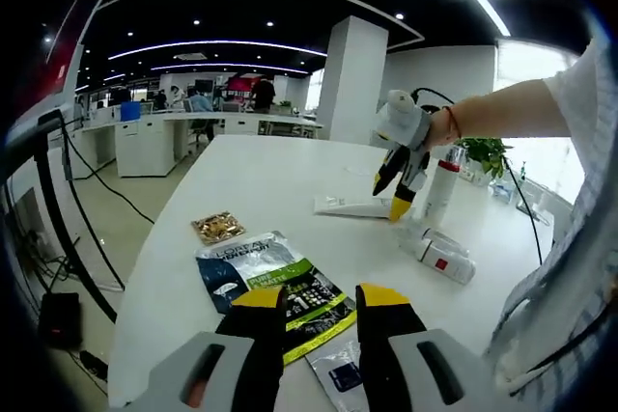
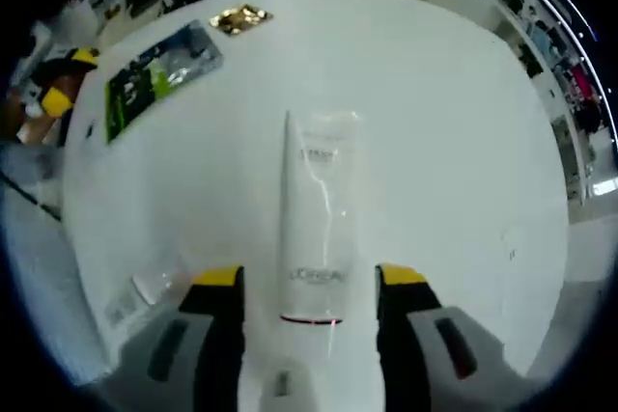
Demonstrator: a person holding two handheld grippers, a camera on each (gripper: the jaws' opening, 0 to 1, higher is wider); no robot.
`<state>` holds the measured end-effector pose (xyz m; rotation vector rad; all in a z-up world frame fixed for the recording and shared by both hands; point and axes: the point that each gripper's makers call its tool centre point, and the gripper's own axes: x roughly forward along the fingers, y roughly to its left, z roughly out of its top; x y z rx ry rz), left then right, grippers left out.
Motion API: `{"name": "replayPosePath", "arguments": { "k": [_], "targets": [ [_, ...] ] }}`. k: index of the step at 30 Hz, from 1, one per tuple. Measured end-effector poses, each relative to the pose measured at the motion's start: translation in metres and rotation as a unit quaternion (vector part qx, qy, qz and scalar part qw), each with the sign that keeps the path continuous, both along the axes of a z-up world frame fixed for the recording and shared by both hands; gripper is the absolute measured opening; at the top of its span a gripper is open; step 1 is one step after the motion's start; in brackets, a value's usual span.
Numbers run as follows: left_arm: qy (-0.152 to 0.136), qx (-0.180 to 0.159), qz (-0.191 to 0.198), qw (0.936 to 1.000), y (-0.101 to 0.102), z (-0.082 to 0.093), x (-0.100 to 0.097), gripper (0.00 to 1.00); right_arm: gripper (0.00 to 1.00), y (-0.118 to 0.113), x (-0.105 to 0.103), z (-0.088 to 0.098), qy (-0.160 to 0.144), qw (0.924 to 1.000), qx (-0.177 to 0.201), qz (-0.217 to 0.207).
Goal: Arrange the skincare products in the storage area until every visible bottle or jar stands upright without overlapping.
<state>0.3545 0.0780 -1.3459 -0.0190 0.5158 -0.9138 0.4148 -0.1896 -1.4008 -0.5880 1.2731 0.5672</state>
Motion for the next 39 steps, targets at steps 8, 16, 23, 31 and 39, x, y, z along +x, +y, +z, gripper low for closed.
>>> {"name": "replayPosePath", "arguments": {
  "k": [8, 16, 23, 31, 39],
  "targets": [
    [0.006, -0.007, 0.025, 0.9996, 0.017, -0.003, 0.0, 0.29, 0.48, 0.009, -0.004, -0.009, 0.038, 0.9988, 0.03, -0.008],
    [0.005, -0.016, 0.036, 0.9992, 0.023, -0.003, 0.003, 0.29, 0.48, 0.009, -0.003, -0.01, 0.057, 0.9983, 0.009, -0.013],
    [-0.008, -0.009, 0.046, 0.9989, 0.035, -0.001, 0.003, 0.29, 0.48, 0.008, -0.004, -0.01, 0.071, 0.9973, -0.005, -0.018],
    [-0.003, -0.006, 0.066, 0.9978, 0.05, -0.004, 0.006, 0.28, 0.33, 0.018, -0.014, -0.01, 0.083, 0.9963, -0.019, -0.014],
    [-0.003, 0.003, 0.065, 0.9979, 0.053, -0.003, 0.004, 0.28, 0.32, 0.024, -0.022, -0.01, 0.089, 0.9951, -0.03, -0.031]
  ]
}}
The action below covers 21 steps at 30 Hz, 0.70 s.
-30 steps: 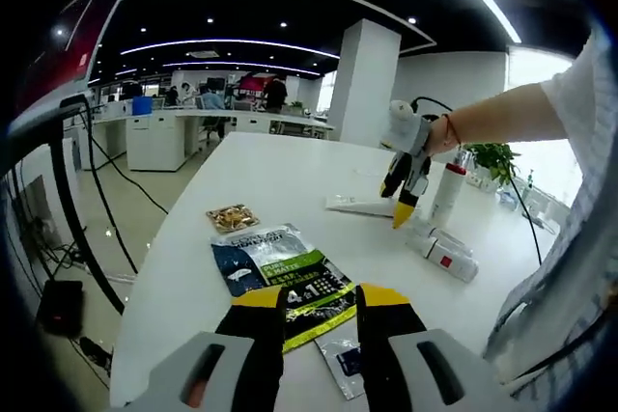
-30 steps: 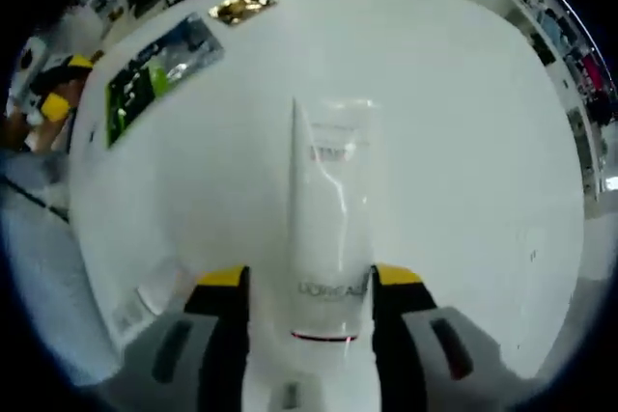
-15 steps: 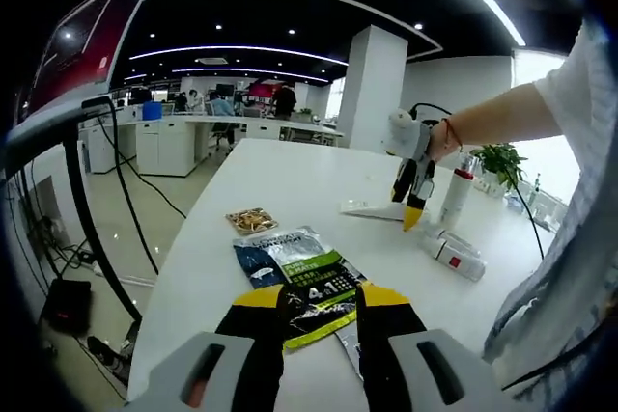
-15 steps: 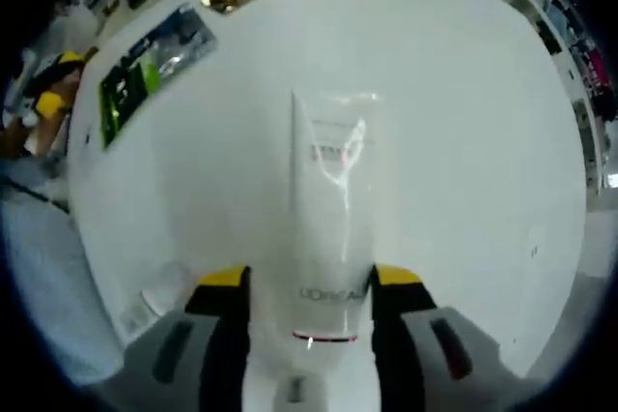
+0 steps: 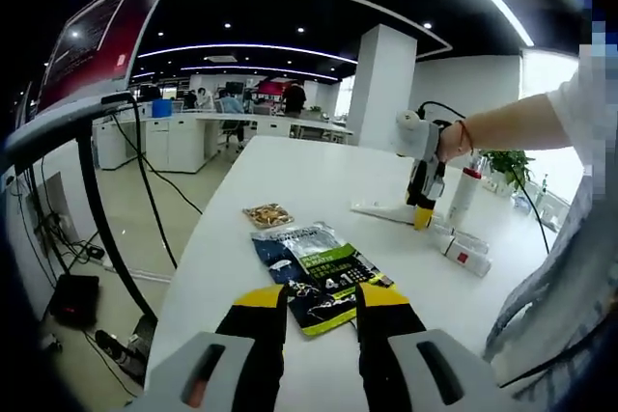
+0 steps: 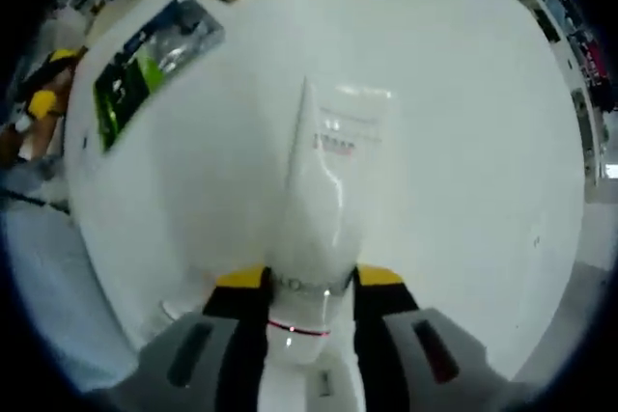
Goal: Arrange the skincare products in the storage area until every visible bottle or jar stands upright without overlapping.
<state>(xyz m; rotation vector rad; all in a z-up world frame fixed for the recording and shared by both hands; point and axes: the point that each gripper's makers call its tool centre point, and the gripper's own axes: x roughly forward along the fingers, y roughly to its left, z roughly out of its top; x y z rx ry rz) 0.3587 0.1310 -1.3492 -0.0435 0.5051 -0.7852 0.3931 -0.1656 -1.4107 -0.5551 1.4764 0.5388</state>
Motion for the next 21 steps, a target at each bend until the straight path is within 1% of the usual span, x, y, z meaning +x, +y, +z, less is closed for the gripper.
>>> {"name": "replayPosePath", "arguments": {
  "k": [4, 8, 9, 12, 15, 18, 20, 21],
  "targets": [
    [0.006, 0.004, -0.006, 1.0, -0.001, -0.003, -0.003, 0.28, 0.32, 0.007, -0.006, 0.001, -0.007, 0.9998, 0.008, 0.015],
    [0.01, 0.003, -0.014, 0.9998, -0.006, -0.004, -0.003, 0.28, 0.32, 0.011, -0.009, 0.001, -0.014, 0.9998, 0.014, 0.009],
    [0.012, 0.002, -0.016, 0.9998, -0.007, -0.004, -0.003, 0.28, 0.32, 0.014, -0.013, 0.001, -0.015, 0.9997, 0.017, 0.009],
    [0.016, 0.002, -0.027, 0.9995, -0.014, -0.006, -0.004, 0.28, 0.32, 0.021, -0.02, 0.002, -0.017, 0.9991, 0.02, 0.032],
    [0.018, 0.005, -0.039, 0.9991, -0.02, -0.007, -0.004, 0.29, 0.32, 0.025, -0.024, 0.002, -0.016, 0.9988, 0.021, 0.041],
    [0.021, -0.001, -0.054, 0.9983, -0.028, -0.005, -0.005, 0.29, 0.32, 0.026, -0.027, 0.002, -0.02, 0.998, 0.025, 0.054],
    [0.022, 0.001, -0.064, 0.9977, -0.034, -0.006, -0.006, 0.29, 0.32, 0.027, -0.028, 0.002, -0.024, 0.9972, 0.03, 0.063],
    [0.022, 0.003, -0.069, 0.9974, -0.036, -0.006, -0.007, 0.29, 0.31, 0.029, -0.03, 0.002, -0.031, 0.9961, 0.038, 0.073]
  ]
}}
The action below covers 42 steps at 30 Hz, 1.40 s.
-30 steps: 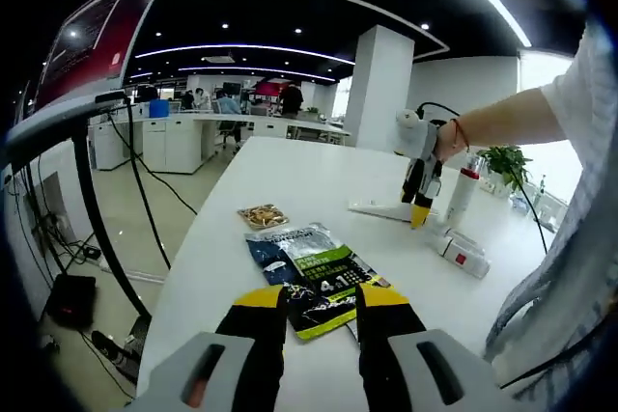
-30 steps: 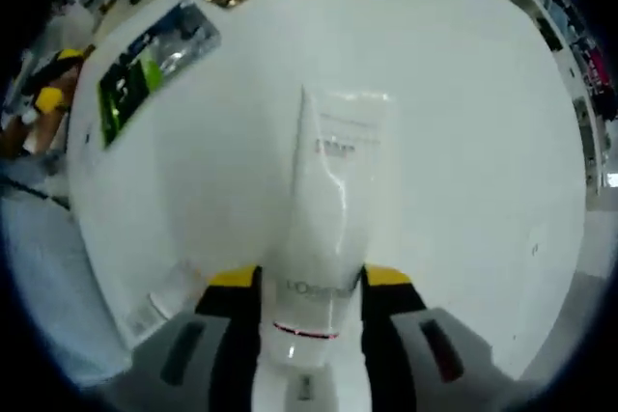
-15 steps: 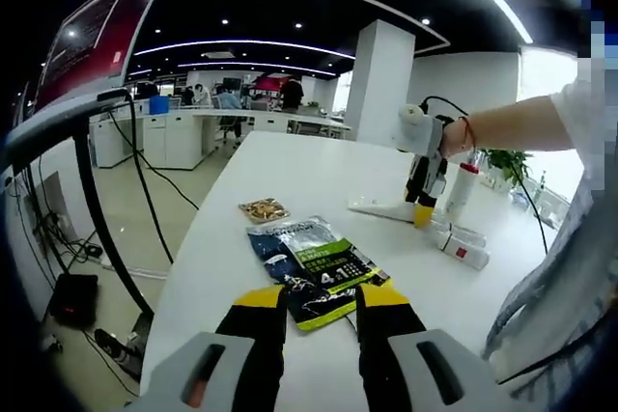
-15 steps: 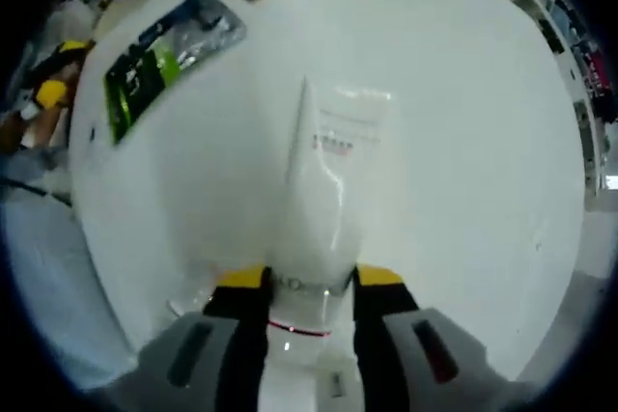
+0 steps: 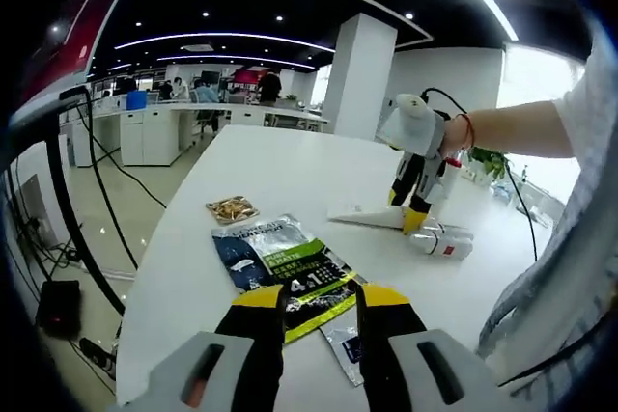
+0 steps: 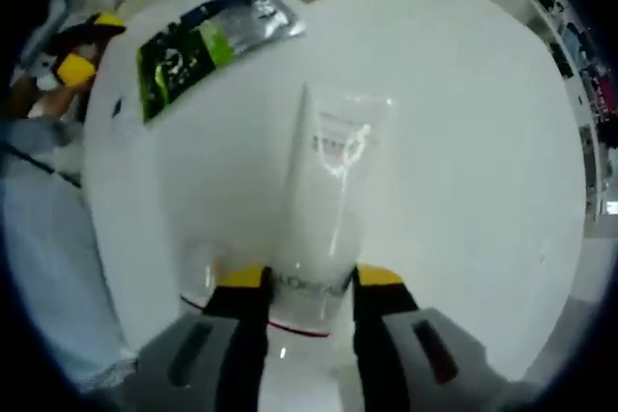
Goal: Arrange the skincare products in the storage area until every visible bottle or jar stands upright without overlapping.
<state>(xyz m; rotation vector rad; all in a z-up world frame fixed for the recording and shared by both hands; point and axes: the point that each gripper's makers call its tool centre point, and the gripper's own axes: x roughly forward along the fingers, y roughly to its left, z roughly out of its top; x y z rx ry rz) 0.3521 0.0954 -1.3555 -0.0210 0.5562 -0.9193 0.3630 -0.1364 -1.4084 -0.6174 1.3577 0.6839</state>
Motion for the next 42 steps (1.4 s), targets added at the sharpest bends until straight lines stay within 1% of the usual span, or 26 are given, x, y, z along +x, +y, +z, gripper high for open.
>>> {"name": "replayPosePath", "arguments": {
  "k": [1, 3, 7, 9, 13, 17, 19, 20, 22, 23, 25, 26, 28, 31, 32, 33, 34, 35, 36, 37, 39, 40, 42],
  "targets": [
    [0.0, 0.0, -0.004, 1.0, -0.002, 0.0, -0.001, 0.29, 0.31, 0.002, -0.002, 0.0, -0.008, 0.9998, 0.01, 0.012],
    [0.002, 0.0, -0.013, 0.9999, -0.005, -0.001, -0.002, 0.29, 0.31, 0.004, -0.005, 0.0, -0.015, 0.9994, 0.019, 0.023],
    [0.007, 0.003, -0.027, 0.9996, -0.012, -0.005, -0.004, 0.29, 0.31, 0.014, -0.016, 0.0, -0.024, 0.9965, 0.035, 0.072],
    [0.008, 0.002, -0.03, 0.9995, -0.014, -0.005, -0.004, 0.29, 0.31, 0.019, -0.02, 0.0, -0.027, 0.9948, 0.04, 0.09],
    [0.018, -0.008, -0.035, 0.9992, -0.019, -0.007, -0.007, 0.29, 0.31, 0.026, -0.026, 0.001, -0.031, 0.9904, 0.041, 0.128],
    [0.03, -0.008, -0.041, 0.9987, -0.024, -0.014, -0.01, 0.29, 0.3, 0.03, -0.028, 0.001, -0.045, 0.9848, 0.029, 0.165],
    [0.034, -0.01, -0.044, 0.9984, -0.029, -0.015, -0.011, 0.29, 0.3, 0.033, -0.027, 0.003, -0.066, 0.9769, 0.018, 0.202],
    [0.035, -0.012, -0.045, 0.9983, -0.03, -0.015, -0.011, 0.29, 0.3, 0.033, -0.028, 0.003, -0.071, 0.9754, 0.013, 0.208],
    [0.038, -0.014, -0.05, 0.9979, -0.034, -0.015, -0.011, 0.29, 0.29, 0.035, -0.028, 0.004, -0.089, 0.9693, 0.001, 0.229],
    [0.039, -0.013, -0.052, 0.9978, -0.036, -0.016, -0.011, 0.29, 0.29, 0.036, -0.028, 0.005, -0.101, 0.9648, -0.004, 0.243],
    [0.041, -0.013, -0.054, 0.9976, -0.037, -0.018, -0.011, 0.29, 0.29, 0.037, -0.029, 0.006, -0.12, 0.9596, -0.01, 0.254],
    [0.044, -0.014, -0.056, 0.9973, -0.04, -0.019, -0.01, 0.29, 0.29, 0.038, -0.03, 0.007, -0.124, 0.9586, -0.012, 0.256],
    [0.051, -0.019, -0.06, 0.9967, -0.045, -0.021, -0.009, 0.29, 0.29, 0.038, -0.03, 0.008, -0.148, 0.9519, -0.021, 0.267],
    [0.059, -0.028, -0.064, 0.9958, -0.053, -0.021, -0.008, 0.29, 0.28, 0.04, -0.03, 0.011, -0.185, 0.94, -0.036, 0.284],
    [0.064, -0.033, -0.065, 0.9953, -0.057, -0.021, -0.007, 0.29, 0.28, 0.04, -0.03, 0.012, -0.202, 0.9343, -0.044, 0.29],
    [0.067, -0.036, -0.066, 0.995, -0.059, -0.022, -0.007, 0.29, 0.28, 0.041, -0.031, 0.012, -0.212, 0.9293, -0.049, 0.299],
    [0.068, -0.038, -0.066, 0.9948, -0.06, -0.022, -0.006, 0.29, 0.28, 0.042, -0.031, 0.013, -0.218, 0.926, -0.051, 0.304],
    [0.072, -0.041, -0.066, 0.9944, -0.063, -0.023, -0.005, 0.29, 0.28, 0.042, -0.032, 0.013, -0.231, 0.9208, -0.058, 0.309],
    [0.075, -0.043, -0.067, 0.994, -0.065, -0.023, -0.005, 0.29, 0.28, 0.042, -0.032, 0.014, -0.238, 0.9183, -0.061, 0.31],
    [0.08, -0.047, -0.07, 0.9932, -0.07, -0.023, -0.005, 0.29, 0.28, 0.044, -0.033, 0.015, -0.258, 0.9091, -0.07, 0.319],
    [0.083, -0.05, -0.076, 0.9923, -0.074, -0.023, -0.006, 0.29, 0.28, 0.044, -0.033, 0.015, -0.267, 0.9052, -0.072, 0.323],
    [0.086, -0.05, -0.083, 0.9915, -0.078, -0.024, -0.006, 0.29, 0.28, 0.044, -0.034, 0.015, -0.279, 0.8999, -0.075, 0.326],
    [0.09, -0.049, -0.089, 0.9908, -0.082, -0.025, -0.006, 0.29, 0.28, 0.045, -0.035, 0.015, -0.288, 0.8962, -0.076, 0.329]
  ]
}}
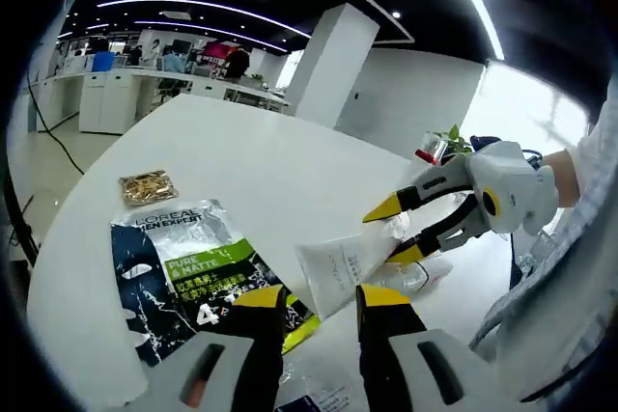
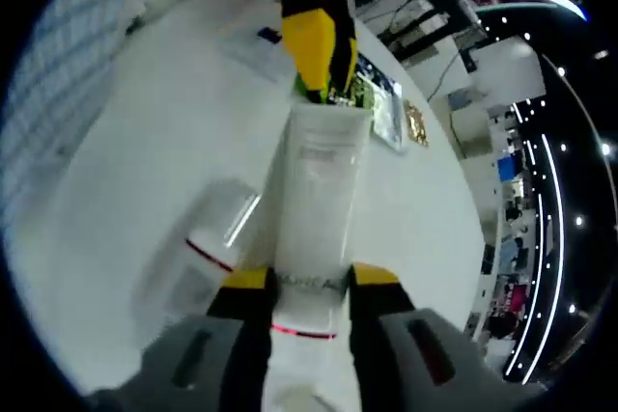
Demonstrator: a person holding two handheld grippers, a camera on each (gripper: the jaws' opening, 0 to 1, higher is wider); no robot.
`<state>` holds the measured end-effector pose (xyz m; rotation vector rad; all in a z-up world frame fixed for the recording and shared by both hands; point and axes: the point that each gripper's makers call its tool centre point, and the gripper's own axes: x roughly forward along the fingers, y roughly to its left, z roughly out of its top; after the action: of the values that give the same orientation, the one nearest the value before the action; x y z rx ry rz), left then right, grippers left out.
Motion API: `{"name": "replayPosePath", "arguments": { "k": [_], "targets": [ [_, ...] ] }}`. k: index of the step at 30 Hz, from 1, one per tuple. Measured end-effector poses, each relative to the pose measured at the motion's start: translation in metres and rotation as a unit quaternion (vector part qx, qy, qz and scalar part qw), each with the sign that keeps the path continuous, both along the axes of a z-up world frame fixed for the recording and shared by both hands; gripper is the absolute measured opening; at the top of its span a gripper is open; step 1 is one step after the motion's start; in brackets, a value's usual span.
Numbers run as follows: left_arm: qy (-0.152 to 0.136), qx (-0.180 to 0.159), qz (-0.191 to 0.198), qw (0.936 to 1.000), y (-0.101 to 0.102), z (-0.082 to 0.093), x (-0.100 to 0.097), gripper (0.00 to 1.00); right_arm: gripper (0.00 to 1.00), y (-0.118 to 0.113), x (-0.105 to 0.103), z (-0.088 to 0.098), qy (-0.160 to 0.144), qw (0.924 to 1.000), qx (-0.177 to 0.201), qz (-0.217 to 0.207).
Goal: Arrange the skincare products in the storage area until every visible bottle or jar stands upright without overlapping.
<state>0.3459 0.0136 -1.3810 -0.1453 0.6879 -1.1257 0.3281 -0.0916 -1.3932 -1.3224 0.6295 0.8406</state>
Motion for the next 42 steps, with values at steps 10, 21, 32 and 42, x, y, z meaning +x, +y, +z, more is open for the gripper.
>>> {"name": "replayPosePath", "arguments": {
  "k": [10, 21, 32, 42],
  "targets": [
    [0.04, -0.014, -0.042, 0.9982, -0.022, -0.008, 0.001, 0.26, 0.28, 0.005, -0.003, 0.004, -0.065, 0.9972, -0.011, 0.035],
    [0.066, -0.027, -0.105, 0.9919, -0.041, -0.008, -0.016, 0.21, 0.28, 0.009, -0.003, 0.007, -0.106, 0.9935, -0.017, 0.038],
    [0.1, -0.041, -0.127, 0.9859, -0.045, 0.012, -0.031, 0.08, 0.27, 0.003, 0.002, 0.012, -0.122, 0.9925, 0.006, -0.005],
    [0.078, -0.022, -0.108, 0.9908, -0.037, 0.031, -0.025, 0.07, 0.27, 0.007, 0.015, 0.024, -0.137, 0.9884, 0.046, -0.045]
  ]
}}
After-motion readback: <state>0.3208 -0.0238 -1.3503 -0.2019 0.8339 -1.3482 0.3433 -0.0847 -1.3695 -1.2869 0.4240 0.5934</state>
